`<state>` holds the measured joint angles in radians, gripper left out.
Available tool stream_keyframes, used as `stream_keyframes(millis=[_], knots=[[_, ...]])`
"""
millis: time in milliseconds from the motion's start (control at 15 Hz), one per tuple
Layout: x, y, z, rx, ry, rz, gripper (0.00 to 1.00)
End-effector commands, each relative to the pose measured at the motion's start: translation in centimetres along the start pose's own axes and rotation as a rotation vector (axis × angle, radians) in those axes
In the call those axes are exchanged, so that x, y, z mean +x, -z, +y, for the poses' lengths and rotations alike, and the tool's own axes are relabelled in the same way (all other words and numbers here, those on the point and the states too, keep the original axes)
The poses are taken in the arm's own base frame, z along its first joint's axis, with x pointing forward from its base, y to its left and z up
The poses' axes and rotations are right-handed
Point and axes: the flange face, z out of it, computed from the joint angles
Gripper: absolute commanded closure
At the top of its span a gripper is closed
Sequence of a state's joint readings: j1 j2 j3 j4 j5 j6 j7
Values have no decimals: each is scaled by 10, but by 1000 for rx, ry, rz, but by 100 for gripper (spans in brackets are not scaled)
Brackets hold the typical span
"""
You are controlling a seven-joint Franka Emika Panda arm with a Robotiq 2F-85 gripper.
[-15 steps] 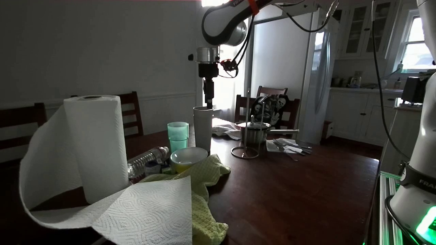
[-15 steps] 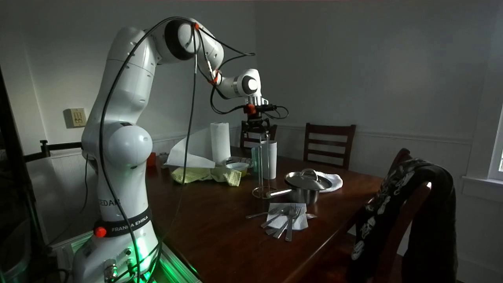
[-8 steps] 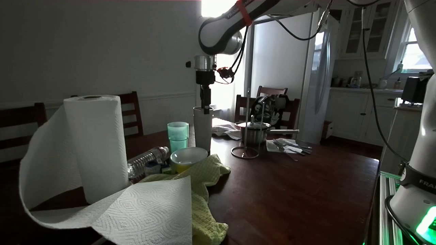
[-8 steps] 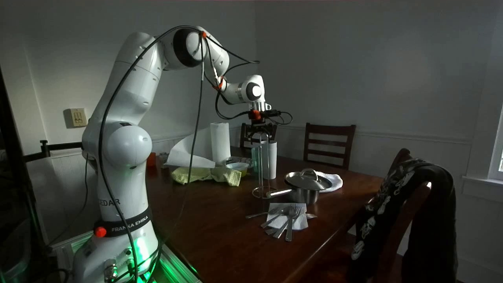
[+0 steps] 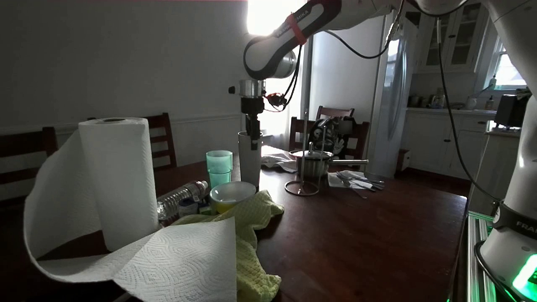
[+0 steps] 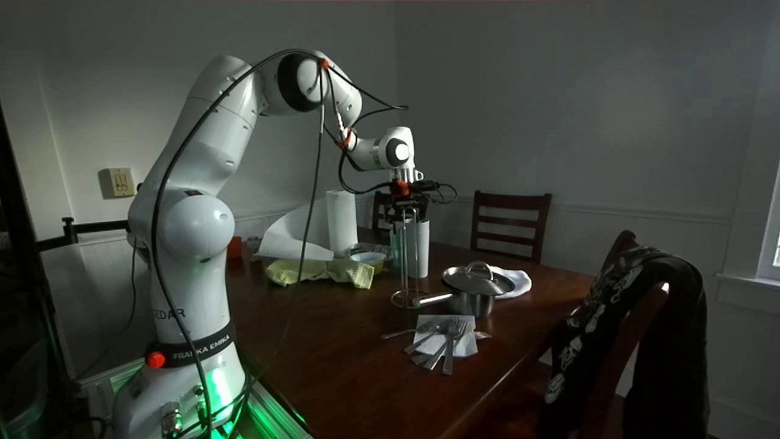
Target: Put the white cup in the green cup
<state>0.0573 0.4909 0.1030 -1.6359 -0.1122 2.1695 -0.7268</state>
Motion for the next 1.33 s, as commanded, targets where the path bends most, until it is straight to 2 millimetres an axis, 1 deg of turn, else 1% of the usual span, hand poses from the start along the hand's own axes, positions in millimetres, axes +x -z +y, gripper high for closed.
stream_keyframes(millis=[0, 133, 333, 467, 533, 667, 800, 1067, 1267], knots=[[1, -7, 11, 6, 13, 28, 47], [2, -7, 11, 0, 20, 32, 60], [3, -6, 9, -5, 32, 36, 82], [5, -3, 6, -4, 38, 33, 95], [6, 0, 5, -3, 39, 34, 99], [12, 15, -2, -19, 46, 35, 100], [19, 36, -8, -54, 58, 44, 99], [33, 84, -25, -153, 93, 43, 99], [37, 112, -33, -238, 100, 4, 99]])
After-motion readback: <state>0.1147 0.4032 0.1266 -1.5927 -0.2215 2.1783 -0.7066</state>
